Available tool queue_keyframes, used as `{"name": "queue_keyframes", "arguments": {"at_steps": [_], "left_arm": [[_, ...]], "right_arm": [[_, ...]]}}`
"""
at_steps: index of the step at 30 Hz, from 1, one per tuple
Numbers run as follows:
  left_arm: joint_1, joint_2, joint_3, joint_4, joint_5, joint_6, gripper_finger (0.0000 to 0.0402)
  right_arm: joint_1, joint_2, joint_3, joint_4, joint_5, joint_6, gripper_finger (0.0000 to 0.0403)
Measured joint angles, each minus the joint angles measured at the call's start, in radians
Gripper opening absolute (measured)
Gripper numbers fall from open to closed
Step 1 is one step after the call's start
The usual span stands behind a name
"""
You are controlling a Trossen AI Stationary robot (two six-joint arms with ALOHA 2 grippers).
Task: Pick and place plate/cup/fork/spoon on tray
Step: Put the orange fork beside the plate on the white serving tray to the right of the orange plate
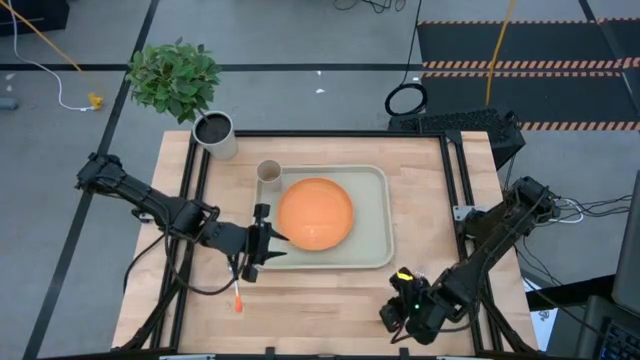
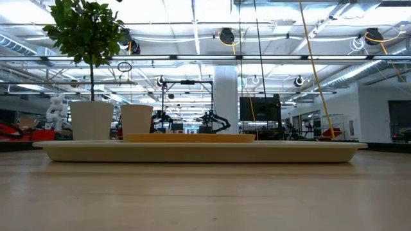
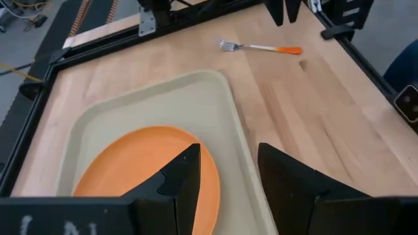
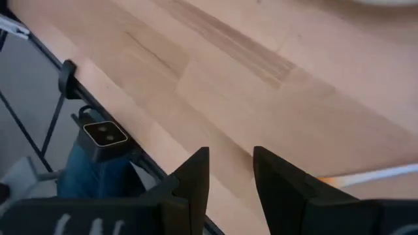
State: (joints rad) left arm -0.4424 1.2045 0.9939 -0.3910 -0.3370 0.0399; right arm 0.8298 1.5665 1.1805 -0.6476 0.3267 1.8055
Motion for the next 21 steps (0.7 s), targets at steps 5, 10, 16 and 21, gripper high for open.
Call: {"name": "queue_keyframes", "arguments": {"at_steps": [5,10,16,21], "left_arm": [[-0.020,0.000,0.000,-0.045,0.000,0.014,0.0157],[-0.025,0.000,0.000,-0.090,0.000,0.015,0.0157],[-0.025,0.000,0.000,-0.105,-0.001,0.018,0.0157],[-0.025,0.000,0.000,-0.105,-0.004,0.031,0.0157]], "right_arm": [[0.017,0.001,0.000,-0.066,-0.069,0.235,0.0112],[0.016,0.007,0.000,-0.164,-0.109,0.400,0.0112],[-0.010,0.070,-0.001,-0.221,-0.303,0.501,0.0112],[-0.026,0.107,-0.001,-0.242,-0.304,0.483,0.0112]]}}
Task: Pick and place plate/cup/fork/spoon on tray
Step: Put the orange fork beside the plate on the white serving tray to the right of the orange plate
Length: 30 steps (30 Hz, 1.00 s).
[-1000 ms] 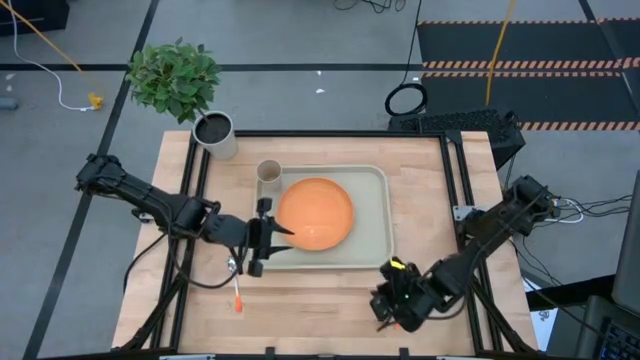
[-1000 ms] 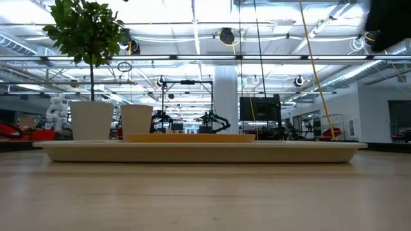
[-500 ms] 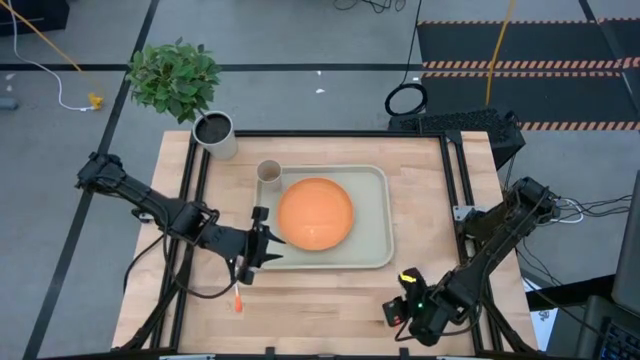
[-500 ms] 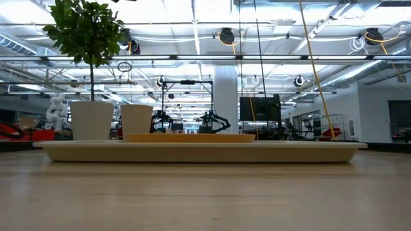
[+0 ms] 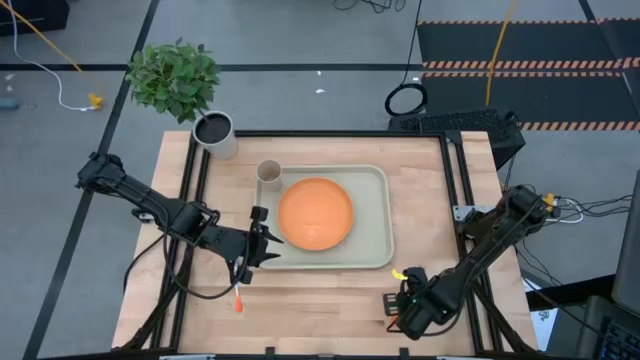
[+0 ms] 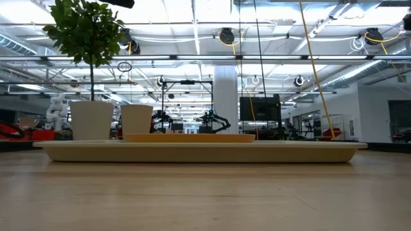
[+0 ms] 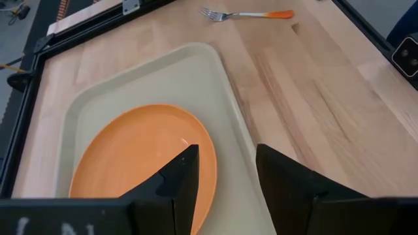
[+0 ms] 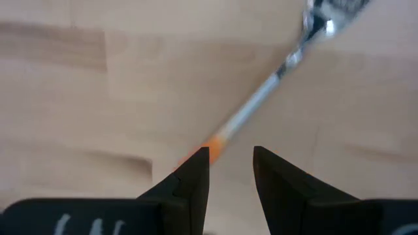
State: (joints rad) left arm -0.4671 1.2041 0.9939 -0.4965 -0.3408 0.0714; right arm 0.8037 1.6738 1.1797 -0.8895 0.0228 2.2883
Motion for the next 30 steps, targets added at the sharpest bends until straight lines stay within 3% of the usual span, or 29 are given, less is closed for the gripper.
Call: {"name": "queue_keyframes", "arguments": {"at_steps": [6,17,30], "left_arm": [[0.001,0.000,0.000,0.019,0.000,0.001,0.0157],[0.001,0.000,0.000,0.028,0.000,0.002,0.0157],[0.001,0.000,0.000,0.031,0.000,0.003,0.0157]], "right_arm": [[-0.035,0.021,-0.019,-0.103,0.004,0.008,0.0112],[-0.057,0.018,-0.154,0.052,0.002,0.014,0.0112],[-0.058,0.022,-0.165,0.013,-0.001,-0.003,0.0111]]}}
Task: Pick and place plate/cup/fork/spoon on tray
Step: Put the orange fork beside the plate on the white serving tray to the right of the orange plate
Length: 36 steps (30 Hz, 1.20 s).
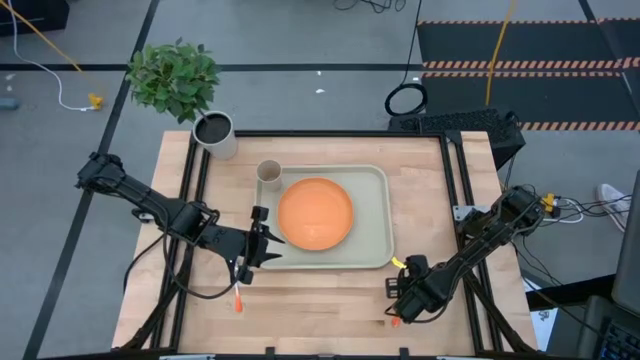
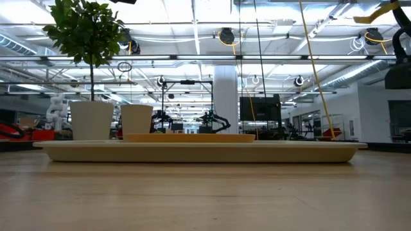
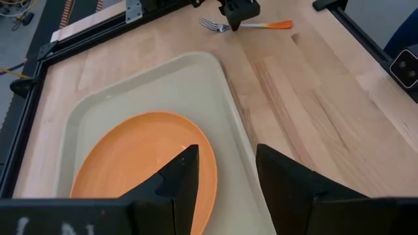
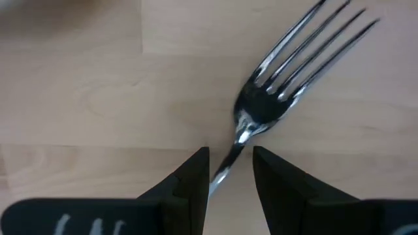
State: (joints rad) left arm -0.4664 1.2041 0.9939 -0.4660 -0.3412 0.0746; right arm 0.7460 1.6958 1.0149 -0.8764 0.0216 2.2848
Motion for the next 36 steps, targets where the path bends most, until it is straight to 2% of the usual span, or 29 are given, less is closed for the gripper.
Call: {"name": "queue_keyframes", "arguments": {"at_steps": [4,17,26,30,36], "left_arm": [[0.000,0.000,0.000,0.000,0.000,0.000,0.0157],[-0.001,0.000,0.000,0.000,0.000,0.000,0.0157],[0.000,0.000,0.000,-0.001,0.000,0.000,0.0157],[0.000,0.000,0.000,-0.001,0.000,-0.001,0.0157],[0.000,0.000,0.000,-0.001,0.000,-0.005,0.0157]], "right_arm": [[0.000,0.000,0.000,-0.002,0.000,-0.006,0.0095],[0.000,-0.001,0.001,-0.003,0.001,-0.041,0.0005],[0.000,-0.001,-0.005,0.003,0.002,-0.056,0.0030],[0.000,-0.006,-0.045,0.066,-0.025,-0.064,0.0043],[-0.001,-0.005,-0.077,0.108,-0.044,-0.072,0.0030]]}}
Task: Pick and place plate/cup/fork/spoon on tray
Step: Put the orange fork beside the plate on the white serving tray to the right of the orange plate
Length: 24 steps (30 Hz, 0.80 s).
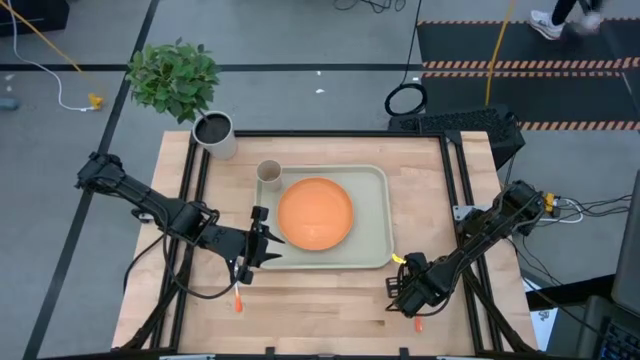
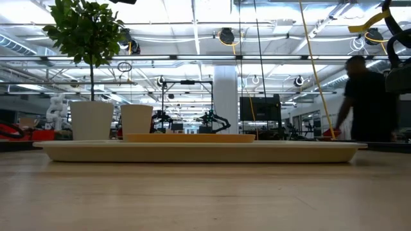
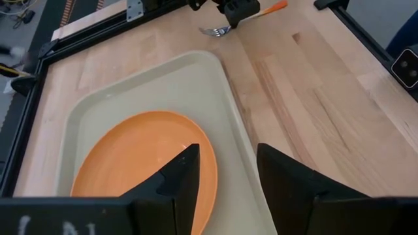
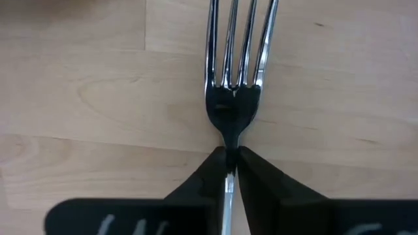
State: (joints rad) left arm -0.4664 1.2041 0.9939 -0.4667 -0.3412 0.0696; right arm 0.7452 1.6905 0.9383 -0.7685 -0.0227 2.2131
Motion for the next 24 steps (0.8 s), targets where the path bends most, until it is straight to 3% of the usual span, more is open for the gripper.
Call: {"name": "queue_keyframes", "arguments": {"at_steps": [4,16,24], "left_arm": [[0.000,0.000,0.000,0.000,0.000,0.000,0.0157],[0.000,0.000,0.000,-0.002,0.000,-0.029,0.0157],[-0.001,0.000,0.000,-0.002,0.000,-0.026,0.0157]], "right_arm": [[0.000,0.001,0.012,-0.012,0.009,-0.031,0.0006],[-0.005,0.007,0.222,-0.193,0.115,-0.150,0.0003],[-0.041,0.005,0.311,-0.273,0.262,-0.243,0.0002]]}}
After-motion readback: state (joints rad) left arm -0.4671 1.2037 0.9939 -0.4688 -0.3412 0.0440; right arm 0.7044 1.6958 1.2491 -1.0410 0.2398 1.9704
